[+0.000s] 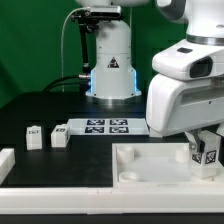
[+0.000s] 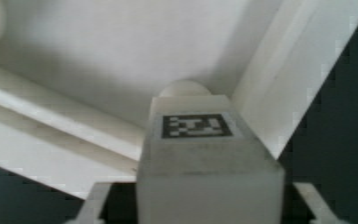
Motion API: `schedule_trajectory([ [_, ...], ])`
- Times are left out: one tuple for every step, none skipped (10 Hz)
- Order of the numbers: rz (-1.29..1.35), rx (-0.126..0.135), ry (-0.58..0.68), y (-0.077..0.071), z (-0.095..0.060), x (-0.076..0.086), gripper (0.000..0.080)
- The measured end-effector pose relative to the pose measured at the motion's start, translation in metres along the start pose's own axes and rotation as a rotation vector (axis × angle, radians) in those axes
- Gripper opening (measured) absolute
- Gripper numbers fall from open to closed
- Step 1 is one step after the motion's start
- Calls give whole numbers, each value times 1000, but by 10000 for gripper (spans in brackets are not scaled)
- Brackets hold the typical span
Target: Assemble one leg
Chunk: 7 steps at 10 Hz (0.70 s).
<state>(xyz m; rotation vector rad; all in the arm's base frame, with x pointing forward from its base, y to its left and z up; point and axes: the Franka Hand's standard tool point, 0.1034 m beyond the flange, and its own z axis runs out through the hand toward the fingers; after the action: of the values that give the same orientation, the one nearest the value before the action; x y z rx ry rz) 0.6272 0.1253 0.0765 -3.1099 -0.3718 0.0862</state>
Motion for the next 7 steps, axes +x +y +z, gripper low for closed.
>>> schedule_trajectory([
  [140, 0, 3, 1, 1, 0, 294],
  [307, -3, 4, 1, 1, 0, 294],
  [443, -8, 5, 1, 1, 0, 294],
  [540, -12, 7, 1, 1, 0, 294],
  [701, -17, 8, 2, 1, 0, 294],
  [839, -24, 12, 2, 1, 0, 294],
  [906, -29, 16, 2, 1, 1, 294],
])
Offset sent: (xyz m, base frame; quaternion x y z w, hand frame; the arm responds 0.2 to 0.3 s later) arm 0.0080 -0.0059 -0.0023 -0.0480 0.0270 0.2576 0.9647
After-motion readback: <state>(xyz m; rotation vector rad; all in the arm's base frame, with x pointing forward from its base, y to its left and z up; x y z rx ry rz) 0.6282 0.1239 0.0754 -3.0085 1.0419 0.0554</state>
